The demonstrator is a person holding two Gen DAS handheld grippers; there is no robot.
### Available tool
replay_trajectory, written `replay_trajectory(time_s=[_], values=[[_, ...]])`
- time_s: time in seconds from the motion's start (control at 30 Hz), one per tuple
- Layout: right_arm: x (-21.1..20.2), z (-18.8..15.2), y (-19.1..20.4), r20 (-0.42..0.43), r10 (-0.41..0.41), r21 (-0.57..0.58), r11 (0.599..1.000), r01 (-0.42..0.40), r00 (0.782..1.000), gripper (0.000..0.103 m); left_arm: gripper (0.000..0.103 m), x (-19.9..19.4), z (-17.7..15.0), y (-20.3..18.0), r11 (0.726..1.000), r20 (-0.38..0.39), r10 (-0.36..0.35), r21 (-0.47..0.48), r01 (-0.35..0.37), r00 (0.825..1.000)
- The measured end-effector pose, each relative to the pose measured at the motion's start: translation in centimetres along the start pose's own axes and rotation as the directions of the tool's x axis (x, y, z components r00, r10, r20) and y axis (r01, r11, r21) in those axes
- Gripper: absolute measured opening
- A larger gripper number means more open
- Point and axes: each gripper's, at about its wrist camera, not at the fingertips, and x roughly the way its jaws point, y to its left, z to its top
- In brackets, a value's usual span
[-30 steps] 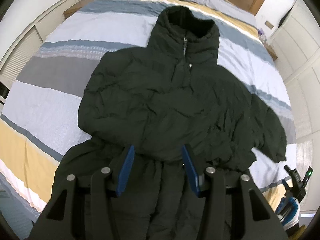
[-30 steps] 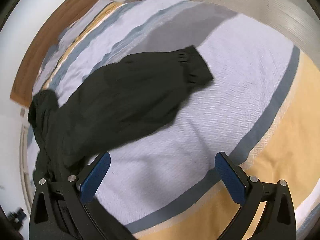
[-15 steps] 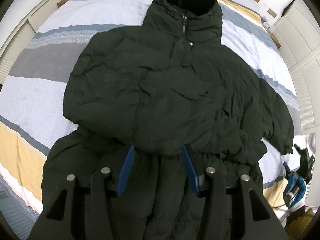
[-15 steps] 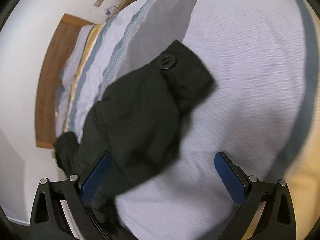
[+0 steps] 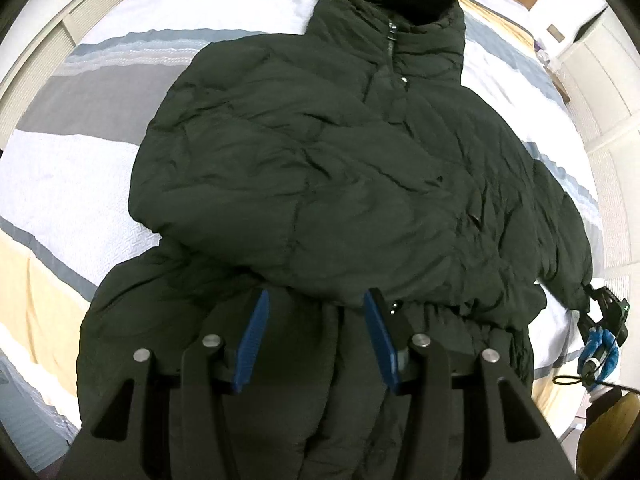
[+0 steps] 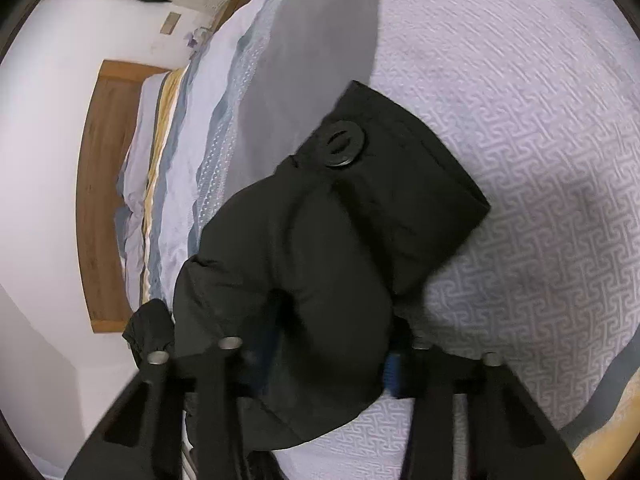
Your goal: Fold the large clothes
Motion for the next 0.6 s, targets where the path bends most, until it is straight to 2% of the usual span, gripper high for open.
replay_trajectory(time_s=[0.1, 0.33, 0.47, 0.6], values=[[-0.7, -0.1, 1.7, 0.016, -0.025, -0.068, 0.997, 0.026, 1.0, 0.013, 0.048, -0.3, 0.1, 0.6, 1.0, 0.01, -0.008, -0.011, 0.008, 1.0], [-2.7, -0.5, 8.1, 0.077, -0.013, -0.235, 0.972, 0.031, 0.997, 0.008, 0.048, -1.0, 0.1, 2.6, 0.998, 0.038, -0.03, -0.056, 0.032, 0.999], [-4.2, -2.0, 13.7, 0.09, 0.025, -0.383, 0.924, 0.011, 0.996, 0.008, 0.048, -1.3, 0.0, 3.7, 0.995, 0.051, -0.05, -0.083, 0.054, 0.997], [-5.2, -4.4, 19.9, 0.083, 0.079, -0.523, 0.852, -0.024, 0.993, 0.008, 0.048, -1.7, -0.3, 4.9, 0.991, 0.063, -0.071, -0.107, 0.077, 0.995]])
